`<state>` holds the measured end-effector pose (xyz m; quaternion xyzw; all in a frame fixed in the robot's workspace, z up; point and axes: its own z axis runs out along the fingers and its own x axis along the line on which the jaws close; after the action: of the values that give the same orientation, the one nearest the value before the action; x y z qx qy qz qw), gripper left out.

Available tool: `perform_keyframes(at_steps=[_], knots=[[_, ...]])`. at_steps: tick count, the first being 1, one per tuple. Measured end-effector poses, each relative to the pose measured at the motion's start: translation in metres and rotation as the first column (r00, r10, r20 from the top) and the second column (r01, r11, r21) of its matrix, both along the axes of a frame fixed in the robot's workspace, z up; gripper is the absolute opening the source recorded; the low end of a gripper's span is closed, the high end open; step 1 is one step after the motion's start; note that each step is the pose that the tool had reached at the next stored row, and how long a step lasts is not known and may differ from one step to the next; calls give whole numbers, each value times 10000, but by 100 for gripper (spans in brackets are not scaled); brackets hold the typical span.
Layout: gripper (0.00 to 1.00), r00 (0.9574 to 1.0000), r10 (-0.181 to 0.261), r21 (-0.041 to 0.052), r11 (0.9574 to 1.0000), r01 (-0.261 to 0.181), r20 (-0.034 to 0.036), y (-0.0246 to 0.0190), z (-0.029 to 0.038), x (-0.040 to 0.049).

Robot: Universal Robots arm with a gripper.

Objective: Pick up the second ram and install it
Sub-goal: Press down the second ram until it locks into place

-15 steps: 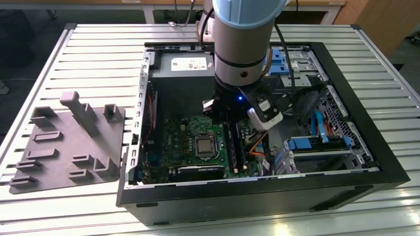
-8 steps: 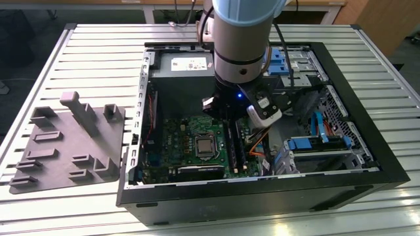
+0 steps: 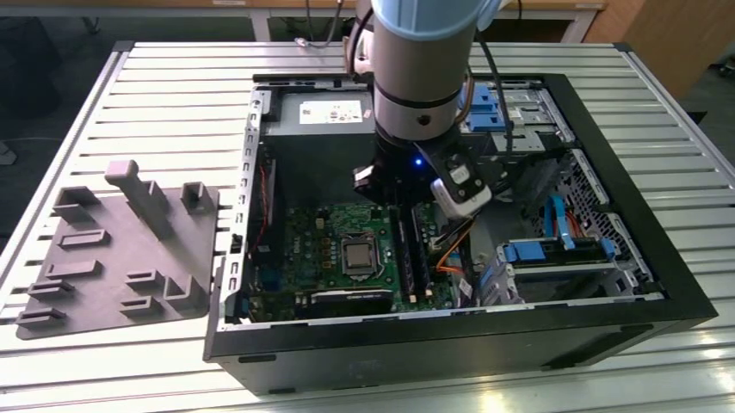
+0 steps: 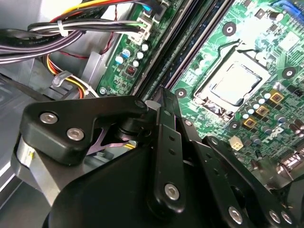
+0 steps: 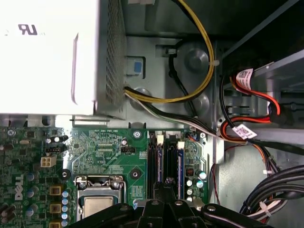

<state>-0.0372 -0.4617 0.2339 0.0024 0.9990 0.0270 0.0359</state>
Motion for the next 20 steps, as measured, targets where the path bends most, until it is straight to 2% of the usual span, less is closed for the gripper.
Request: perform_keyframes(at_steps=[11,13,20], knots=[[11,10000,0,1,10000,0,1,79,-1,0],[11,10000,-1,1,10000,1,0,114,-2,0],[11,9999,-173,3,9999,173,1,141,-13,0]])
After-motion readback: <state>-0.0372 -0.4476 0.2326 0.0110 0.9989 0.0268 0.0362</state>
